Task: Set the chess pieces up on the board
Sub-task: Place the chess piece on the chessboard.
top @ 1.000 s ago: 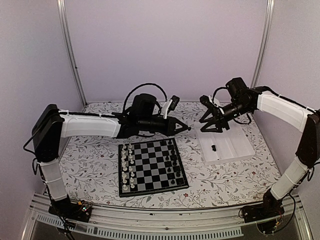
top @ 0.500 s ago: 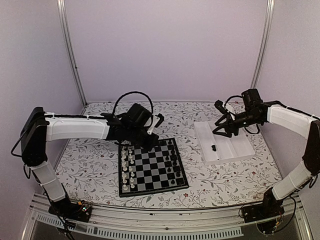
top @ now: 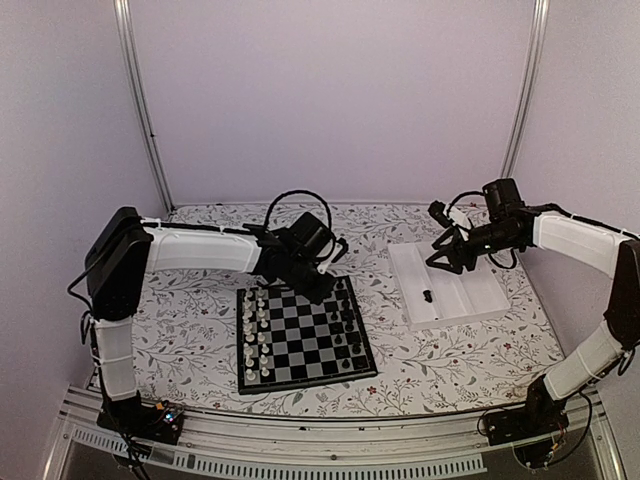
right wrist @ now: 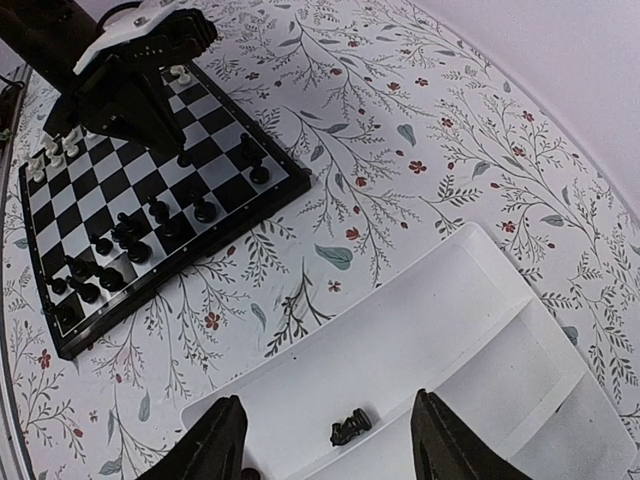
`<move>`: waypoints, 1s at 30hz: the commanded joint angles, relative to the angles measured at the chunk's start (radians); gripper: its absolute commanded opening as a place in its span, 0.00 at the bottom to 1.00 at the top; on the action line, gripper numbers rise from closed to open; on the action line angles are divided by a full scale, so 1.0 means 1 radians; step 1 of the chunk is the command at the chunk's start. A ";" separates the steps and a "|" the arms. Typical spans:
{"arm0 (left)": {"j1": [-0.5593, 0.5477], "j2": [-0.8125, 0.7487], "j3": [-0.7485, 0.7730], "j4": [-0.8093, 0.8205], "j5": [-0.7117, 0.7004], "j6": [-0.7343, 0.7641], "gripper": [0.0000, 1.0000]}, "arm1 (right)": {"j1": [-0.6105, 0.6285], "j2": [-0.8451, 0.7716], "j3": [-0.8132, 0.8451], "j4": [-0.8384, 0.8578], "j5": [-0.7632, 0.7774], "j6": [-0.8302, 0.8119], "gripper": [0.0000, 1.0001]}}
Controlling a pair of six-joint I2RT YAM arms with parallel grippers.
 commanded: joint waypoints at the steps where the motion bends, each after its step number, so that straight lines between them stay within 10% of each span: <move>1: -0.010 0.049 0.060 -0.036 -0.025 0.035 0.05 | 0.003 0.016 -0.018 0.014 0.019 -0.016 0.59; 30: 0.000 0.162 0.169 -0.132 -0.062 0.019 0.10 | 0.004 0.052 -0.010 -0.010 0.002 -0.044 0.61</move>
